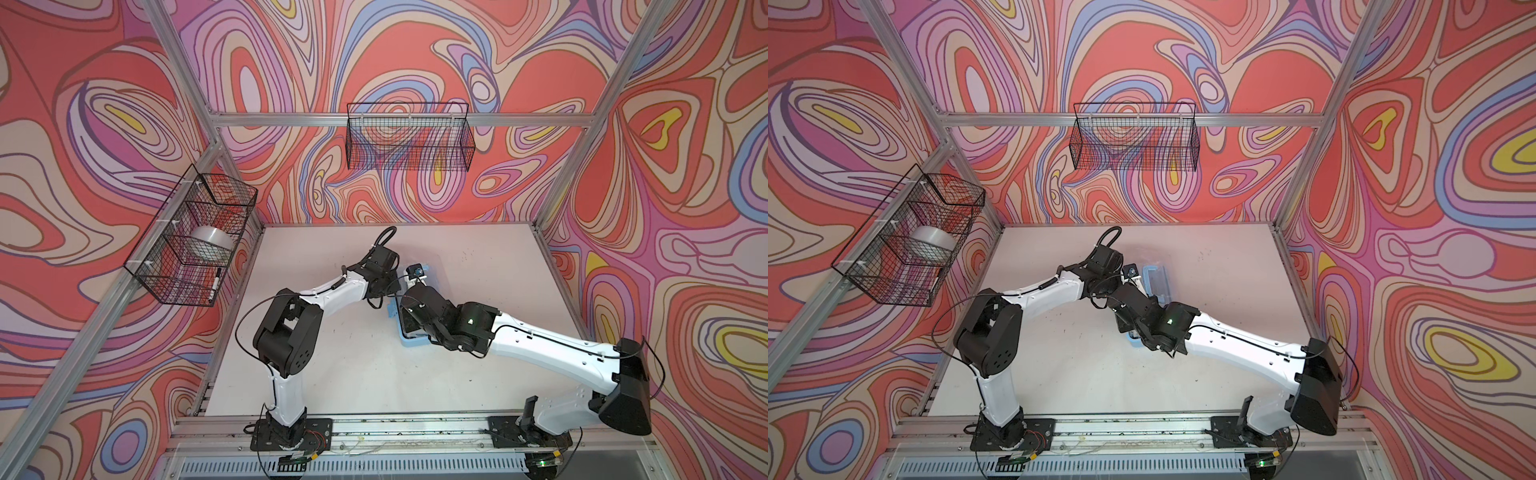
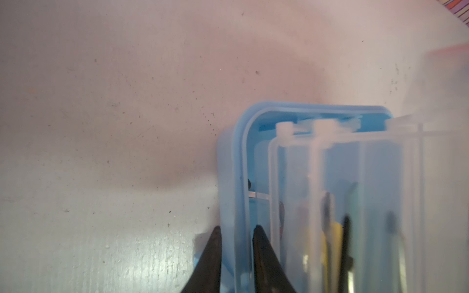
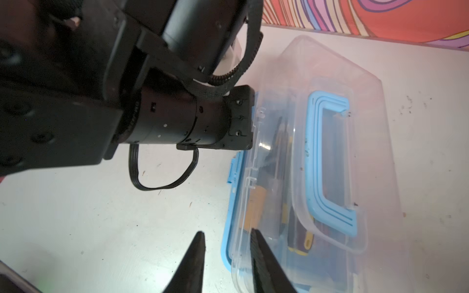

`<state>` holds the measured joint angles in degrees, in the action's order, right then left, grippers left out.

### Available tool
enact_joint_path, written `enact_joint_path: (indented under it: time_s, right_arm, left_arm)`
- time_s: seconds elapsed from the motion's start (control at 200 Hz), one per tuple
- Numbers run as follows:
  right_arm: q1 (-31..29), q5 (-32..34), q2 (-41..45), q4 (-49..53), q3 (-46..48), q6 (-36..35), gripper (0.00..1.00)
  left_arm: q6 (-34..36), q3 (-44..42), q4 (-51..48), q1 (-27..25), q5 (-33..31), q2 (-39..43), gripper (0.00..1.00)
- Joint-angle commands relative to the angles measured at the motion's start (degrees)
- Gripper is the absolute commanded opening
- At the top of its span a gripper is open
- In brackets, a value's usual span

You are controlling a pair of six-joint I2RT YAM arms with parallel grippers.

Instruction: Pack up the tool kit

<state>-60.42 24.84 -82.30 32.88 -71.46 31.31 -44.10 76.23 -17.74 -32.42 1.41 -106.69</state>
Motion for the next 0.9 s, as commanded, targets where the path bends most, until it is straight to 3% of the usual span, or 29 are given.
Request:
enact_joint_path:
  time_s: [0.0,0.215,0.28,0.335,0.355,0.556,0.741,0.891]
  right_arm:
    - [-0.1,-2.8,0.6,-2.3,-1.1,0.8,0.32]
    - [0.3,-0.2,4.1,-2.6,0.1,0.1,0.34]
    - [1.8,-0.8,4.8,-2.2,0.5,0.0,0.36]
    - [4.5,-3.6,5.6,-1.7,1.0,0.6,0.37]
    - [5.5,-5.0,6.0,-1.9,1.4,0.6,0.37]
    - [15.8,-13.4,9.3,-3.5,5.3,-0.8,0.43]
    - [20.9,-16.8,9.0,-5.8,6.7,-2.7,0.43]
    - [25.1,-18.2,8.7,-7.5,6.3,-3.9,0.43]
  left_arm:
    - [0.0,0.3,0.4,0.0,-0.8,3.9,0.33]
    - [1.4,0.6,-2.5,0.7,-3.6,6.0,0.50]
    - [1.6,-0.5,-2.9,1.0,-5.2,7.3,0.68]
    - [1.8,-1.7,-3.1,1.2,-6.9,8.7,0.95]
    - [1.8,-2.3,-3.2,1.4,-7.3,9.3,0.99]
    - [3.5,-12.3,0.4,2.6,-7.2,17.3,1.00]
    - [4.8,-22.6,0.4,2.5,-8.2,25.5,1.00]
    - [9.5,-39.4,19.6,2.0,-7.0,36.8,1.00]
